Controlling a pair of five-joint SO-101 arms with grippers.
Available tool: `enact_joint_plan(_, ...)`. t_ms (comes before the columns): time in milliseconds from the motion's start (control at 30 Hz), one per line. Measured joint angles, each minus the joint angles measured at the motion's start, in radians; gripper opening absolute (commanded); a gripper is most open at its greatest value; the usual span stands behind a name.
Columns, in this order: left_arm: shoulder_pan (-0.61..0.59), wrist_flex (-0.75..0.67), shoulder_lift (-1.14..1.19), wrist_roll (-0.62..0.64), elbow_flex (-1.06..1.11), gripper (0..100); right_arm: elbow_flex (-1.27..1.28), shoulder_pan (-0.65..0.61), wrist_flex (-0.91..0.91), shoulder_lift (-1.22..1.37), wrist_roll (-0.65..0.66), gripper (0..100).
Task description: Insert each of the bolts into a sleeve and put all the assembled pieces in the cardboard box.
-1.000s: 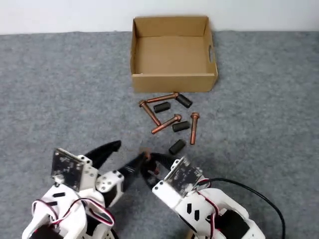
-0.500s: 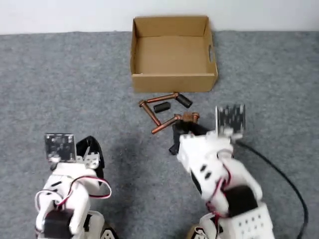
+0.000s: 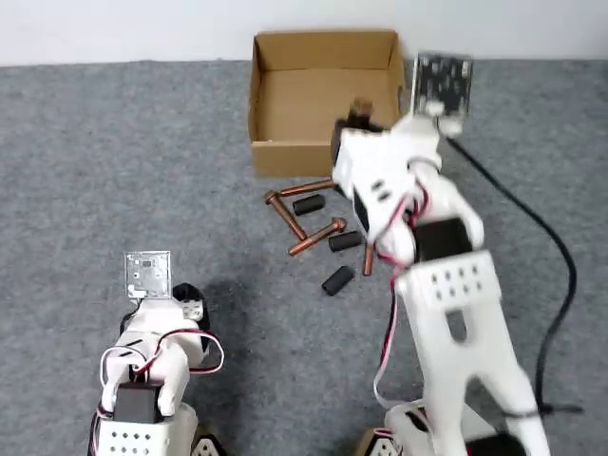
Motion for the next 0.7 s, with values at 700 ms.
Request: enact_joint_plan(700, -0.069, -0.003, 0.002, 0.0, 0.002, 0, -0.519, 0.055, -0.324, 0.914, 0.351, 1.6)
